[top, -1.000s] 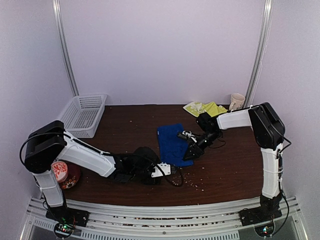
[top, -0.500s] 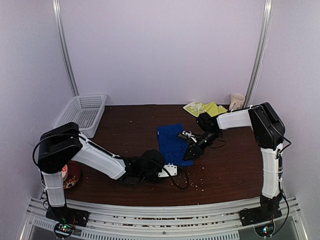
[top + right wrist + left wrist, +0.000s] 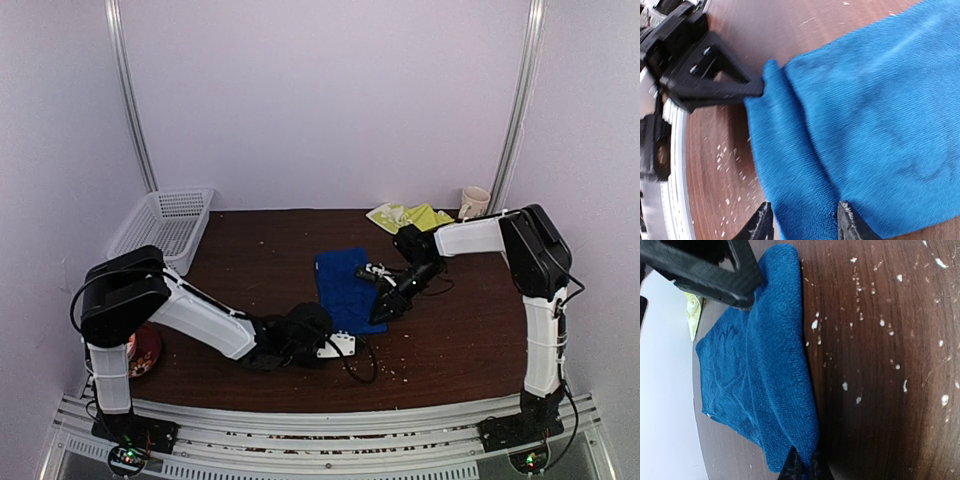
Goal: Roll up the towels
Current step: Roll the towel at the center of the board.
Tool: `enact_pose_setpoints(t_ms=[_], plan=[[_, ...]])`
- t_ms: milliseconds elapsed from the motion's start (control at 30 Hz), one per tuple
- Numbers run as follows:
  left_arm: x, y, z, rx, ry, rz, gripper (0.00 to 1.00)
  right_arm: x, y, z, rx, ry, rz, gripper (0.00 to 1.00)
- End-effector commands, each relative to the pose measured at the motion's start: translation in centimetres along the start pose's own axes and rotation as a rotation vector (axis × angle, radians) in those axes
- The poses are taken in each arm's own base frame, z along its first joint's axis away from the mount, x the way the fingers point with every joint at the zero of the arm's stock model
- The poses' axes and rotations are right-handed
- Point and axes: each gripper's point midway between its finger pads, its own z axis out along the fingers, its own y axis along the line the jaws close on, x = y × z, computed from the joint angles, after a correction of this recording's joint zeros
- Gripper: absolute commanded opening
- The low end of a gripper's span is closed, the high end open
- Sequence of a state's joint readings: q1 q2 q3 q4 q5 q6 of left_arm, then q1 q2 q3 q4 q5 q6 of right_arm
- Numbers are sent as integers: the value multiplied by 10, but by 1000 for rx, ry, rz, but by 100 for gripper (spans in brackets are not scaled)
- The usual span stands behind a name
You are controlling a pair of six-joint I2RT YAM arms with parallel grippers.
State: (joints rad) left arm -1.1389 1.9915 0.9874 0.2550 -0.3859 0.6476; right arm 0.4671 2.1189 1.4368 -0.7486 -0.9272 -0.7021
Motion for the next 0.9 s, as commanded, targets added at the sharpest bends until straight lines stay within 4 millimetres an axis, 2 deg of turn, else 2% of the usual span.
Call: enact_pose_setpoints(t_ms=[0, 133, 300, 533, 600, 867], plan=[[0, -12, -5, 78, -4, -19, 0, -13, 25, -29, 32, 12, -186, 47], [-9, -9, -13, 104, -46, -51, 0, -11, 39, -44, 88, -6, -375, 52], [-18, -4, -21, 158, -92, -105, 0, 6, 48, -47, 171, -7, -599, 60], [-24, 3, -28, 258, -147, -192, 0, 52, 66, -37, 163, 68, -935, 64], [-24, 5, -29, 284, -158, -215, 0, 59, 69, -36, 167, 76, -1002, 64], [-25, 10, -36, 358, -209, -272, 0, 44, 64, -30, 316, 20, -1086, 65]])
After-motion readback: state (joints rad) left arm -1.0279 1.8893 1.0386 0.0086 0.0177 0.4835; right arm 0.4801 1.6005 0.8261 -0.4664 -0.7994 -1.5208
